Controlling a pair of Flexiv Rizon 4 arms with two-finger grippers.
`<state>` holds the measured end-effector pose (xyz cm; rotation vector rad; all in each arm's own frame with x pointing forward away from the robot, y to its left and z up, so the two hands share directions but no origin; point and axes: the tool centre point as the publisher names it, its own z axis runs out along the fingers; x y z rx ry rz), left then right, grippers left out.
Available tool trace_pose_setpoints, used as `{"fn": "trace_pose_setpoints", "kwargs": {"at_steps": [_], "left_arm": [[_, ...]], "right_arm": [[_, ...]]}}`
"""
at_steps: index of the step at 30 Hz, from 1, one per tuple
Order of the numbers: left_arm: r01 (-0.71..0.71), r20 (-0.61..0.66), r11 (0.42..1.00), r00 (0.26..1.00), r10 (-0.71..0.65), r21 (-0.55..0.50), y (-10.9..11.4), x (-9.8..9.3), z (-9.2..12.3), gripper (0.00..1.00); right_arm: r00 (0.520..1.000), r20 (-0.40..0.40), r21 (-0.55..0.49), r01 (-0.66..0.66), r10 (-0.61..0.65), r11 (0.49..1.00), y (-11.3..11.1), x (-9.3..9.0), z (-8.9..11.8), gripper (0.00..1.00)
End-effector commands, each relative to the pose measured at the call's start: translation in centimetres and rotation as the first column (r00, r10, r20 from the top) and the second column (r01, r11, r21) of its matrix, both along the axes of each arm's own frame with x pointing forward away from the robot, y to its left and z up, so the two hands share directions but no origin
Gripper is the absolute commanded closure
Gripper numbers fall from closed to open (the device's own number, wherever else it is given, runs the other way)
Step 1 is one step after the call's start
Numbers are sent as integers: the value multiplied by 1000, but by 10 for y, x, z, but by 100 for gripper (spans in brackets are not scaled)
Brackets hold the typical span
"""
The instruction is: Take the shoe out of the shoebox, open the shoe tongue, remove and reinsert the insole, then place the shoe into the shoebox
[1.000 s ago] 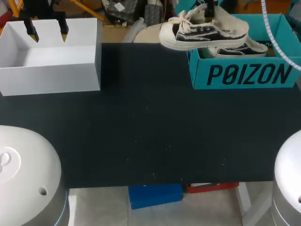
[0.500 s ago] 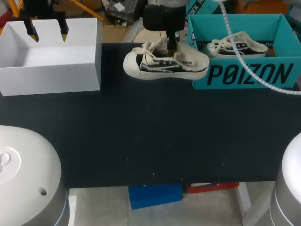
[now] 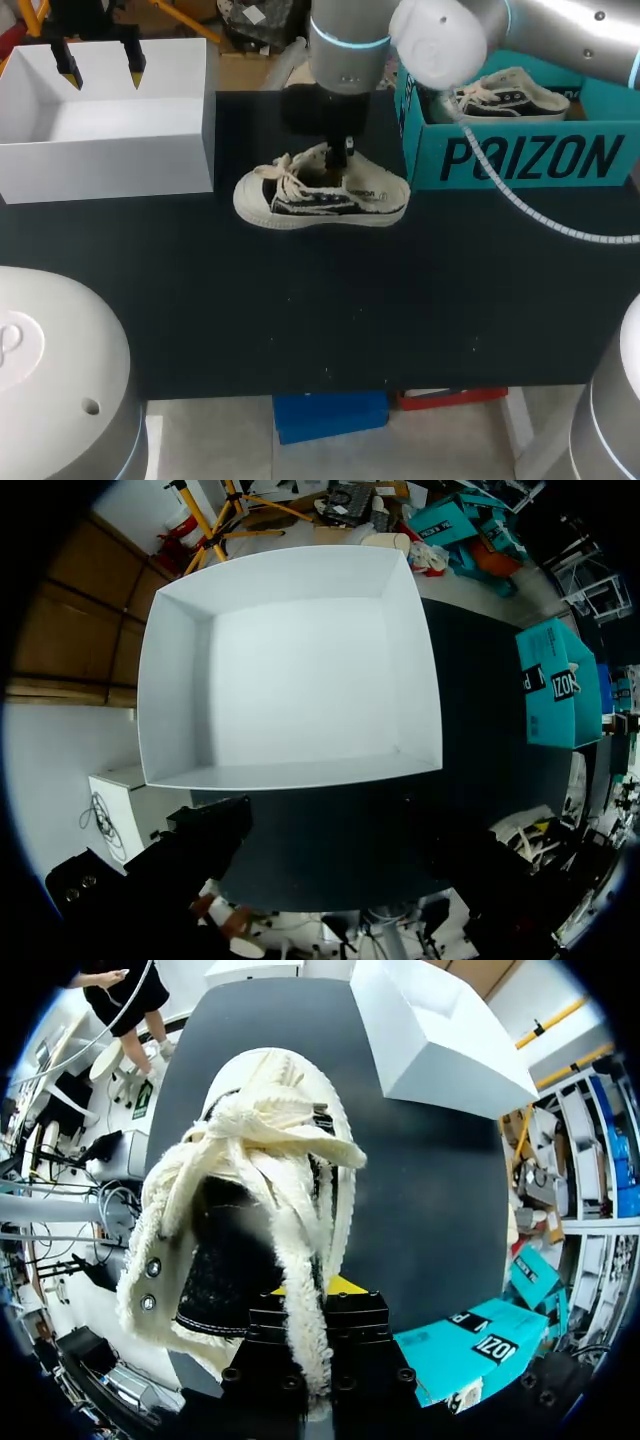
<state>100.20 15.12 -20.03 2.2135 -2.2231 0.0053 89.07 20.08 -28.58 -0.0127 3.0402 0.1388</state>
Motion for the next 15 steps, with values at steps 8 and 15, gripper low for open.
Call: {"fn": "trace_pose_setpoints", "kwargs": {"at_steps": [8,15], "left_arm": [[-2,-1,1000,1000,2,3,-1,-1,0,0],[-2,-1,1000,1000,2,3,-1,-1,0,0]], "right_arm": [[999,-14,52,-31,32,998,16,-23,-59,100],[997,-71,-8,-17,16,1000,17,-28,-79,100]]}}
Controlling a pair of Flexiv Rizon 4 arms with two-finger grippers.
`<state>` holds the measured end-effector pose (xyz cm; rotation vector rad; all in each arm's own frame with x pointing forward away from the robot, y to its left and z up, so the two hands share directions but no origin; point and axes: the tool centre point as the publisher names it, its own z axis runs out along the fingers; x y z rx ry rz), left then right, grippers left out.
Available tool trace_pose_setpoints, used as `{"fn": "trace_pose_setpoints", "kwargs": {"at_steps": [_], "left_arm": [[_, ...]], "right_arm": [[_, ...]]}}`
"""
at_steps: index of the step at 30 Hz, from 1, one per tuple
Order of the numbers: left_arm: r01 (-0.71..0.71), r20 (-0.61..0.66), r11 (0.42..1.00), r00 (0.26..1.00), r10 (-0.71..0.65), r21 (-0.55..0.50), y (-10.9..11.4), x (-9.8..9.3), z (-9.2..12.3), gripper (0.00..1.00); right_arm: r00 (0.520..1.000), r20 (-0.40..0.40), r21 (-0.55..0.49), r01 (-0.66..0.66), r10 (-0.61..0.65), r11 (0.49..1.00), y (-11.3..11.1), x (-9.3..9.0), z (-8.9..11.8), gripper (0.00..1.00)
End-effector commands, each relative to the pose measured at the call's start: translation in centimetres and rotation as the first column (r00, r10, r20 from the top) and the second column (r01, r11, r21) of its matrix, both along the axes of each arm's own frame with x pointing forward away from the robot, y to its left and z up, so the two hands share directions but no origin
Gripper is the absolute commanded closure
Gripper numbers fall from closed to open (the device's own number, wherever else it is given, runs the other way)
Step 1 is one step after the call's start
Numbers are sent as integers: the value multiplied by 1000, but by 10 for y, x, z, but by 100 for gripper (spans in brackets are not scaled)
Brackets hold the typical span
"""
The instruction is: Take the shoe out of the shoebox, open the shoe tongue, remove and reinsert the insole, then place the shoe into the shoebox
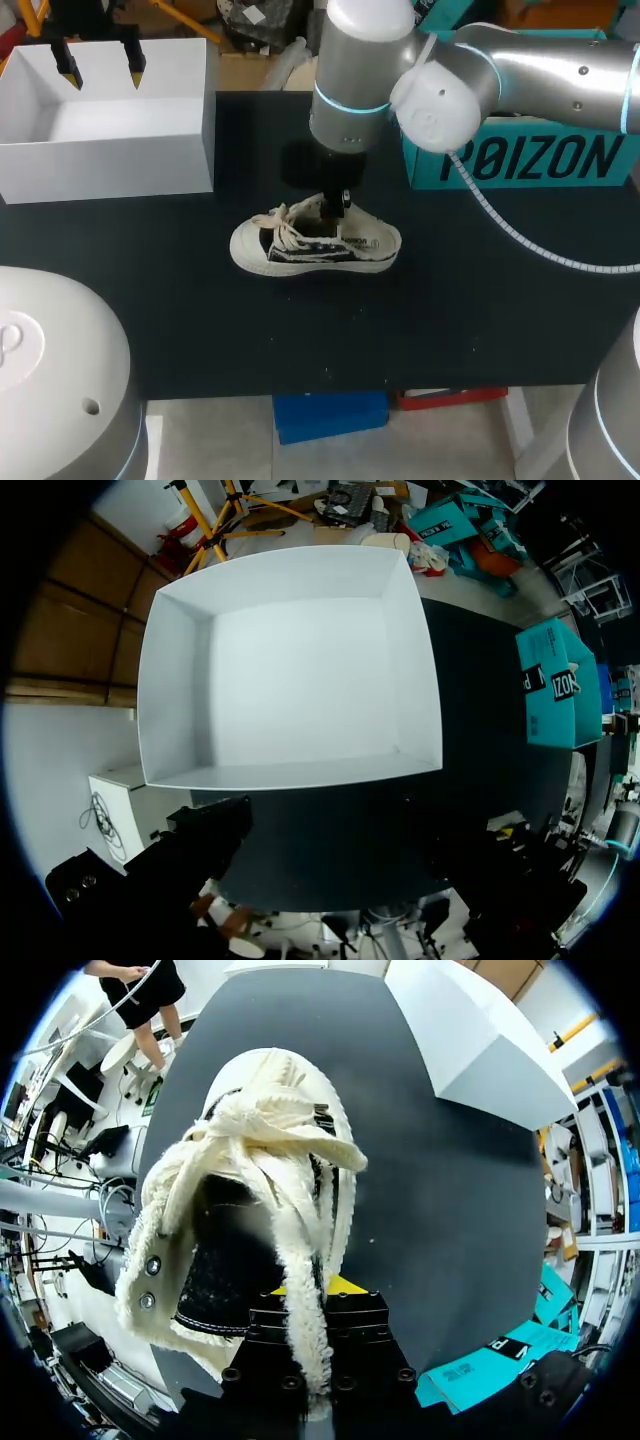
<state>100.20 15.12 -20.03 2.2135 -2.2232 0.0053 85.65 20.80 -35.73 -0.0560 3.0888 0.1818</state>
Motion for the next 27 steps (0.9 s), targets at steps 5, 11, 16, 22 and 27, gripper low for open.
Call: {"fn": "trace_pose_setpoints", "kwargs": {"at_steps": [5,11,16,22,27], "left_arm": [[-2,-1,1000,1000,2,3,-1,-1,0,0],[-2,-1,1000,1000,2,3,-1,-1,0,0],[-2,-1,1000,1000,2,3,-1,-1,0,0],[-2,-1,1000,1000,2,3,-1,-1,0,0],[-2,-1,1000,1000,2,3,-1,-1,0,0]], "right_arm": [[999,-39,-56,20,-23,998,5,5,-20,100],[996,-78,-78,28,-34,997,-2,-2,-38,100],[994,-95,-83,52,-60,995,-5,-6,-46,83],[994,-64,-122,83,-91,989,-19,-5,-24,0],[993,-23,-75,117,-119,990,-25,4,34,0]]}}
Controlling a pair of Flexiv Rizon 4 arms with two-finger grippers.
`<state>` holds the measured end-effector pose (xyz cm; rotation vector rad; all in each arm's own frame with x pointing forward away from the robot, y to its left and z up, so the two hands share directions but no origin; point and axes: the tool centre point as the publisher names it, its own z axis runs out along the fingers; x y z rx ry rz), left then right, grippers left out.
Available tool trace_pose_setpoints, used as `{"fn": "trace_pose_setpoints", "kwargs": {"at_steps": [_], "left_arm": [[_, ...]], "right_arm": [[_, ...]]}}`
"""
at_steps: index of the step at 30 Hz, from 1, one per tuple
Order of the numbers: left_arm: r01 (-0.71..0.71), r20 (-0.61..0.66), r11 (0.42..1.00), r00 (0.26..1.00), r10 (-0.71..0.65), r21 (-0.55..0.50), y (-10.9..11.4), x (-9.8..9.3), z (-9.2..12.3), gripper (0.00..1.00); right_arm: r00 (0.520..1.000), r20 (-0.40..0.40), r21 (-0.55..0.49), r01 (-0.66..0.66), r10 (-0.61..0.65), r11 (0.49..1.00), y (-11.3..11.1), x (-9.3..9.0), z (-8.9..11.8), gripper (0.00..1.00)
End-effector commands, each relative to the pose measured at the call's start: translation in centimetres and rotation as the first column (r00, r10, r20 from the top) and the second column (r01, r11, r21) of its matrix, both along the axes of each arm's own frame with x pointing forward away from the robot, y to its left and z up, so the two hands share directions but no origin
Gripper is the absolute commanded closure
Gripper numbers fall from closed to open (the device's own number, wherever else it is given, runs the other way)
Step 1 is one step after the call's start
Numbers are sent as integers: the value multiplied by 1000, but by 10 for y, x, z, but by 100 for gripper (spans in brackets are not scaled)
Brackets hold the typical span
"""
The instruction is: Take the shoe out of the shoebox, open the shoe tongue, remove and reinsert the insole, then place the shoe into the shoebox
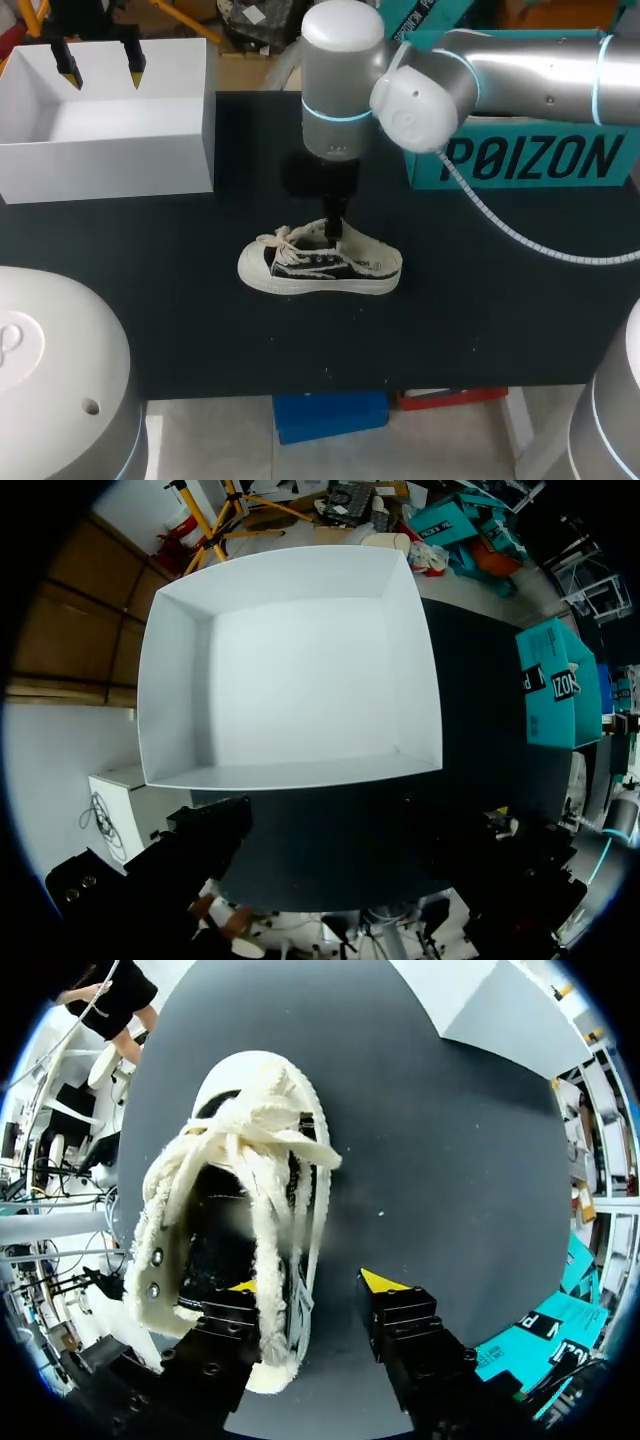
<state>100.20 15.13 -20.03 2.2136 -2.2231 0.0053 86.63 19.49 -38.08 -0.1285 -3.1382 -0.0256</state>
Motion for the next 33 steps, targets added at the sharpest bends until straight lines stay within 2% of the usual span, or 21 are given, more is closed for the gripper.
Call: {"fn": "trace_pose_setpoints", "kwargs": {"at_steps": [1,3,6,9,13,33], "left_arm": [[-2,-1,1000,1000,2,3,-1,-1,0,0],[-2,-1,1000,1000,2,3,-1,-1,0,0],[-2,-1,1000,1000,2,3,-1,-1,0,0],[-2,-1,1000,1000,2,3,-1,-1,0,0],[-2,-1,1000,1000,2,3,-1,-1,0,0],[-2,-1,1000,1000,2,3,-1,-1,0,0]], "right_arm": [[1000,28,44,-5,4,999,-11,-6,69,0],[999,28,104,-34,31,994,-11,-8,90,0],[994,47,225,-107,99,968,-14,-15,108,0],[984,96,381,-178,153,907,-21,-22,121,0],[979,139,562,-205,152,801,-36,-28,134,0],[979,139,562,-205,152,801,-36,-28,134,0]]}}
